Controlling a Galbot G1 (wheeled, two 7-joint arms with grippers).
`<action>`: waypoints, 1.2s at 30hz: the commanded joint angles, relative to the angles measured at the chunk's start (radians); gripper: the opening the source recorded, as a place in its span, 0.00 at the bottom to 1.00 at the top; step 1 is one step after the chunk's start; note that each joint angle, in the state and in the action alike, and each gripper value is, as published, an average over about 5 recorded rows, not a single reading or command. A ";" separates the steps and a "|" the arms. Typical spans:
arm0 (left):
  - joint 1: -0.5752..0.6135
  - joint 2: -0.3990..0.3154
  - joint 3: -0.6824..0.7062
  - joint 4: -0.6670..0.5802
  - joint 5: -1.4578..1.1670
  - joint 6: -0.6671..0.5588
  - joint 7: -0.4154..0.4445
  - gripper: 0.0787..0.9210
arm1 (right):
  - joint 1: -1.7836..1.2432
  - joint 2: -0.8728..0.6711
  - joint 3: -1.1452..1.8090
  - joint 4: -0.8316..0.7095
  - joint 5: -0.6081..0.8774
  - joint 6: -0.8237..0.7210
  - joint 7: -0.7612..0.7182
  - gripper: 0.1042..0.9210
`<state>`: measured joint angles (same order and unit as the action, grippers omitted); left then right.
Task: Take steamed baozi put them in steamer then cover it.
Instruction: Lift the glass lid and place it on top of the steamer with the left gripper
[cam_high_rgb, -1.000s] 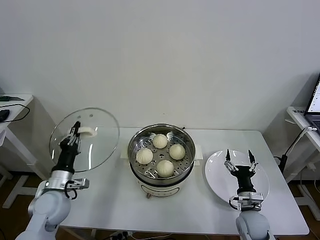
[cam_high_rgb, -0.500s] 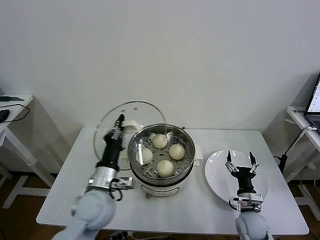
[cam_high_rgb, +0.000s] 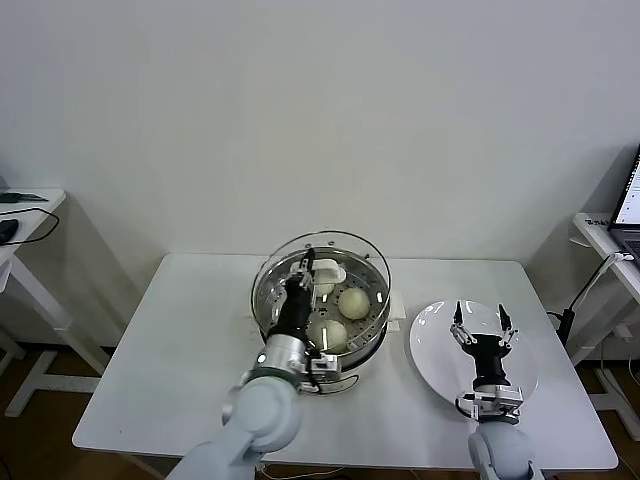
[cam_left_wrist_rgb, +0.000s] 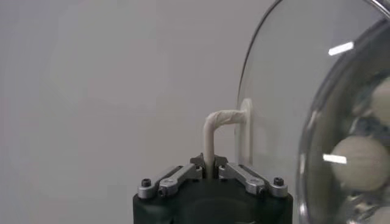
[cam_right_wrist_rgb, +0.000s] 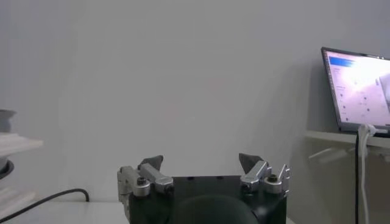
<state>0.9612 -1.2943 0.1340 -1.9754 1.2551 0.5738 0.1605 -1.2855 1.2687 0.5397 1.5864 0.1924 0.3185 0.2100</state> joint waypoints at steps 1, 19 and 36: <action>-0.062 -0.040 0.073 0.133 0.109 0.032 0.067 0.14 | 0.003 0.008 -0.002 -0.009 -0.006 0.000 0.001 0.88; -0.072 -0.018 0.057 0.152 0.122 -0.004 0.087 0.14 | 0.004 0.008 -0.001 -0.013 -0.005 0.002 0.000 0.88; -0.065 -0.018 0.048 0.147 0.112 -0.006 0.076 0.14 | 0.012 0.004 -0.002 -0.020 -0.004 0.002 0.002 0.88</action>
<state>0.8943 -1.3090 0.1787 -1.8257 1.3680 0.5680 0.2391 -1.2746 1.2724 0.5375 1.5680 0.1878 0.3202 0.2116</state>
